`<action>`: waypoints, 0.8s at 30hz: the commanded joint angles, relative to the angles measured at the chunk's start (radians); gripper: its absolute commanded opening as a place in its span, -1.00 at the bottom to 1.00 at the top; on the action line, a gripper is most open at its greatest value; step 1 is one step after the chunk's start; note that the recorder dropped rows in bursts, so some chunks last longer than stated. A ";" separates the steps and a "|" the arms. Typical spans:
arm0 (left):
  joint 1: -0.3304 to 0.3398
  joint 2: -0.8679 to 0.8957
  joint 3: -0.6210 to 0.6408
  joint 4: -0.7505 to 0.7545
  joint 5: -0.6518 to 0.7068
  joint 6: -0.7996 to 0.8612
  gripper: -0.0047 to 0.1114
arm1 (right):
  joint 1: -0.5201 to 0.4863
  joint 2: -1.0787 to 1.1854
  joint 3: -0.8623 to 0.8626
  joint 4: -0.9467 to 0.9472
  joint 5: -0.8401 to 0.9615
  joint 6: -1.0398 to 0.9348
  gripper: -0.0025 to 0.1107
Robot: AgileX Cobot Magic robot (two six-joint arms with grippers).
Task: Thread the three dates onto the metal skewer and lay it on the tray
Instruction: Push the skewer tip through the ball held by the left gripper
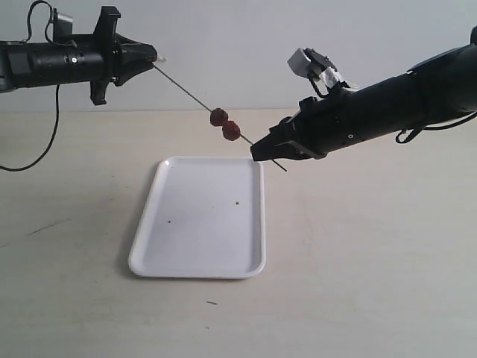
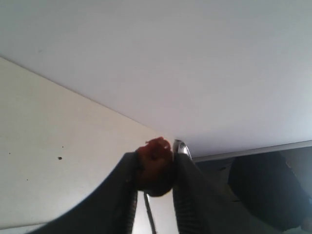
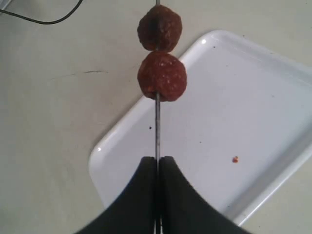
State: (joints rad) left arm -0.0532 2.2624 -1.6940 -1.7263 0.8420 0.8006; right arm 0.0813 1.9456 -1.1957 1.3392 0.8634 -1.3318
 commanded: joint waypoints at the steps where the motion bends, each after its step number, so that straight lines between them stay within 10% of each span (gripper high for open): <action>1: -0.006 -0.005 -0.007 0.021 0.004 0.007 -0.47 | 0.000 -0.002 0.002 0.005 0.004 -0.011 -0.96; 24: -0.006 -0.005 -0.007 0.023 -0.045 0.011 -0.47 | 0.000 -0.002 0.002 0.005 0.016 -0.021 -0.96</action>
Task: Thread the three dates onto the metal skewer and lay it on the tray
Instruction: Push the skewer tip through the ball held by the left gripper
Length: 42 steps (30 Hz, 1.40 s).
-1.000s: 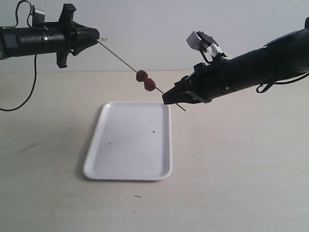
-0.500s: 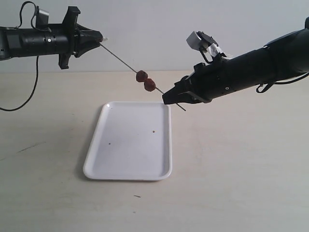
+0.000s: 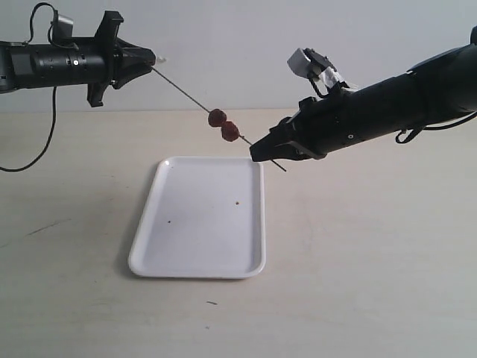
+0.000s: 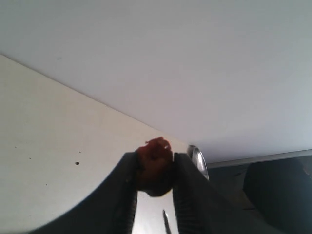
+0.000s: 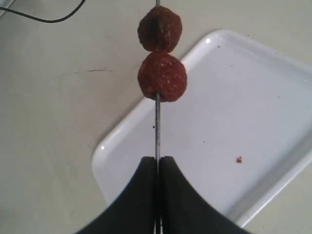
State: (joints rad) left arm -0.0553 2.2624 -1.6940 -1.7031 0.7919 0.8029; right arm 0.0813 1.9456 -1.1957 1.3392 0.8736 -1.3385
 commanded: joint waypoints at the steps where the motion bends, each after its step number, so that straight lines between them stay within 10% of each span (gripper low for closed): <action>1: -0.004 -0.005 -0.007 0.002 0.009 0.008 -0.47 | 0.000 -0.002 0.002 0.005 0.003 -0.014 -0.96; 42: -0.060 -0.005 -0.007 0.014 0.113 0.030 -0.47 | 0.105 0.000 -0.011 0.405 -0.162 -0.168 -0.96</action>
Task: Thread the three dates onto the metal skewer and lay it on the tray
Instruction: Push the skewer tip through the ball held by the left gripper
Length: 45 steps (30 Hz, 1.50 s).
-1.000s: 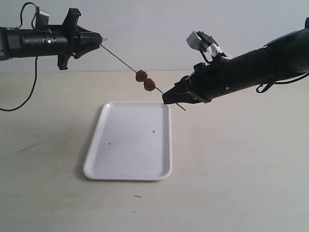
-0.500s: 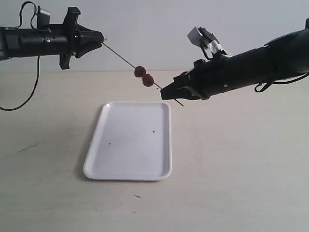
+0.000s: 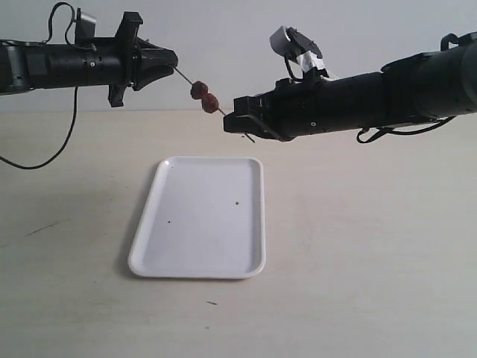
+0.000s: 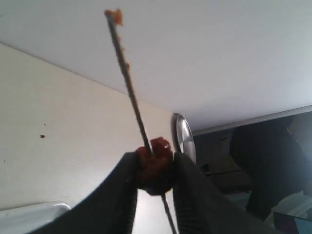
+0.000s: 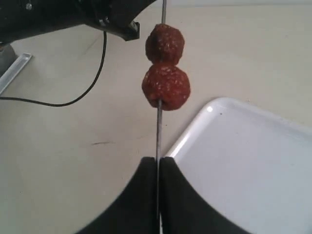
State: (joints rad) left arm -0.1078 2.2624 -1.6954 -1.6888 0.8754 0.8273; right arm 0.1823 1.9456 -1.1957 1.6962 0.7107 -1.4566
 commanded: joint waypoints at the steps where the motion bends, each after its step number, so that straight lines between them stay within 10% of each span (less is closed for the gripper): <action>1: -0.009 -0.005 -0.006 0.000 0.034 0.006 -0.47 | 0.004 0.000 -0.020 0.048 0.006 -0.050 -0.96; 33: -0.017 -0.005 -0.006 0.004 0.098 0.010 -0.46 | 0.081 0.078 -0.188 0.022 -0.052 0.073 -0.96; 45: -0.015 -0.005 -0.006 -0.020 0.098 0.010 -0.05 | 0.081 0.078 -0.188 -0.006 -0.060 0.081 -0.96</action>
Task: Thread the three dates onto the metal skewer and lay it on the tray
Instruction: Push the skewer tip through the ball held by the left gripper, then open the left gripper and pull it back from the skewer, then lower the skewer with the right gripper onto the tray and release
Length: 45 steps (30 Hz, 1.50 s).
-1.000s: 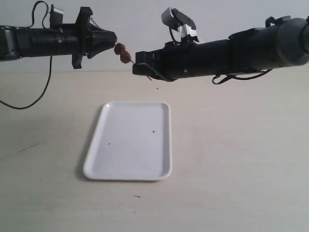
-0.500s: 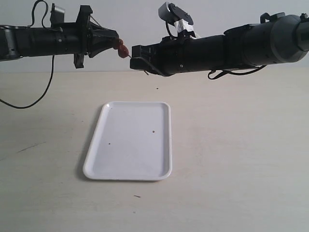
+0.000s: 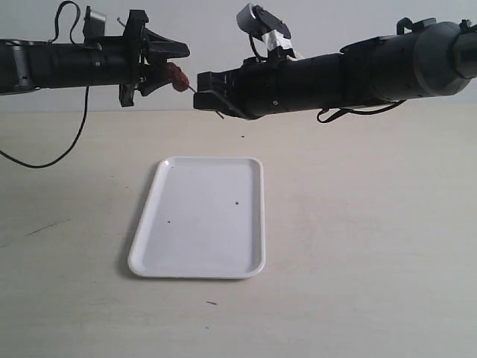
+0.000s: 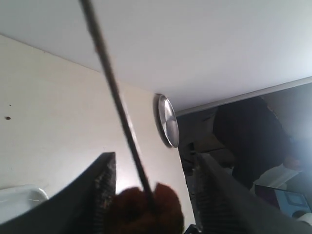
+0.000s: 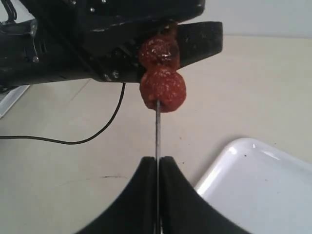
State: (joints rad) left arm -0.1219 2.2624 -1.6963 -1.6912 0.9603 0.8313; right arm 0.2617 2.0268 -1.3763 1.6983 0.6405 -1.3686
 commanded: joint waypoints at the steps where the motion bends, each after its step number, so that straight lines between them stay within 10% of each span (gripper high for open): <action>1: 0.000 -0.005 -0.005 -0.025 0.013 0.006 -0.05 | 0.001 -0.003 -0.008 -0.014 0.008 -0.007 -0.96; 16: 0.149 -0.007 -0.005 0.084 0.087 0.051 -0.06 | 0.001 -0.007 -0.008 -0.228 -0.098 0.167 -0.96; 18: 0.164 -0.007 -0.005 0.127 0.092 0.051 -0.14 | 0.001 -0.024 0.004 -0.242 -0.122 0.169 -0.96; 22: 0.183 -0.007 -0.005 0.147 0.153 0.072 -0.92 | 0.026 -0.133 0.141 -0.246 -0.390 0.137 -0.96; 25: 0.183 -0.011 0.006 0.145 0.162 0.126 -0.92 | 0.091 -0.192 0.235 -0.244 -0.546 0.131 -0.96; 45: 0.183 -0.409 0.620 -0.053 -0.107 0.759 -0.92 | 0.532 -0.069 0.342 -0.222 -1.108 0.528 -0.96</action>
State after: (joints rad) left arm 0.0581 1.8943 -1.1120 -1.7279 0.8690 1.5550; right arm 0.7586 1.9255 -1.0403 1.4716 -0.3927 -0.8826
